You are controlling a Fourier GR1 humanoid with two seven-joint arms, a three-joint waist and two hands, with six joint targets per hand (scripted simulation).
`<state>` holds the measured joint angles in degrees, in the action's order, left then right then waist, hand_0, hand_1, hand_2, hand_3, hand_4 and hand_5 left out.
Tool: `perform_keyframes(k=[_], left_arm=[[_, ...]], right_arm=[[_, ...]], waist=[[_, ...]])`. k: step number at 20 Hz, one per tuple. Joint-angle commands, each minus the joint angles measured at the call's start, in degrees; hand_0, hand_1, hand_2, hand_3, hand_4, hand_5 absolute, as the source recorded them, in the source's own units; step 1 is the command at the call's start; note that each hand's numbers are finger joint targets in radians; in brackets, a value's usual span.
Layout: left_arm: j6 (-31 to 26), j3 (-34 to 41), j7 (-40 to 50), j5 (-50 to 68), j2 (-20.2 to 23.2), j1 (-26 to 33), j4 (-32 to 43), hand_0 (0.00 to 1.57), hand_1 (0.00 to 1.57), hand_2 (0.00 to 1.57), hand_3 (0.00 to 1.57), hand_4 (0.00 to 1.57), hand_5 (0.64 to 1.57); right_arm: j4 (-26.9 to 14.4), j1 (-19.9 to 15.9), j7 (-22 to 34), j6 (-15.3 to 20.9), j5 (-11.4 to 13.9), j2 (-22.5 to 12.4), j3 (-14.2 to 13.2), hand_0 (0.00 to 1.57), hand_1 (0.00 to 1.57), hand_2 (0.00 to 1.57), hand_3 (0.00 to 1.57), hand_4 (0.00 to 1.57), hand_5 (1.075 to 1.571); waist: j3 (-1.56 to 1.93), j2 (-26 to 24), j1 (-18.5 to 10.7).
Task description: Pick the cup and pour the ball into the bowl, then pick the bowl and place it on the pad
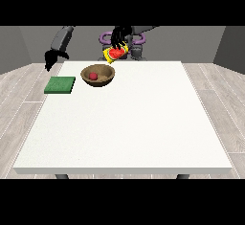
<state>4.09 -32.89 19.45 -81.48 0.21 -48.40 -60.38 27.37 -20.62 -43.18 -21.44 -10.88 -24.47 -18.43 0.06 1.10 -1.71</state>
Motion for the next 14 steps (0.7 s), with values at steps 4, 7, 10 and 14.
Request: perform_keyframes(k=[4,7,10,14], left_arm=[[-6.5,-6.1,-0.6,-5.8,-0.2,-2.0,-0.7,0.06,0.06,1.57,1.57,0.81,1.566],[-6.8,-7.3,-2.9,-10.1,1.3,-3.5,1.4,0.75,0.75,1.57,1.57,1.09,1.553],[-11.2,-5.3,-6.5,-10.1,1.5,-5.2,-2.4,1.40,1.40,1.57,1.57,1.15,1.535],[-10.9,0.4,-10.9,-7.4,3.4,-3.0,-3.7,1.36,1.36,1.57,1.57,1.06,1.557]], right_arm=[[0.2,-3.1,-1.2,-0.9,0.0,0.3,0.4,0.00,0.00,0.12,0.26,0.42,1.530],[0.5,-2.3,-2.9,-2.5,-0.7,0.5,0.2,0.00,0.00,0.12,0.24,0.42,1.528],[-1.2,-0.2,-5.3,-4.0,-0.7,-2.0,-0.5,0.00,0.00,0.10,0.31,0.42,1.524],[1.0,-0.3,0.3,-1.2,-0.4,1.0,1.4,0.00,0.00,0.29,0.37,0.52,1.534]], waist=[[0.01,2.2,0.9],[0.03,4.3,1.4],[0.03,3.9,-0.4],[-0.04,-1.0,0.8]])
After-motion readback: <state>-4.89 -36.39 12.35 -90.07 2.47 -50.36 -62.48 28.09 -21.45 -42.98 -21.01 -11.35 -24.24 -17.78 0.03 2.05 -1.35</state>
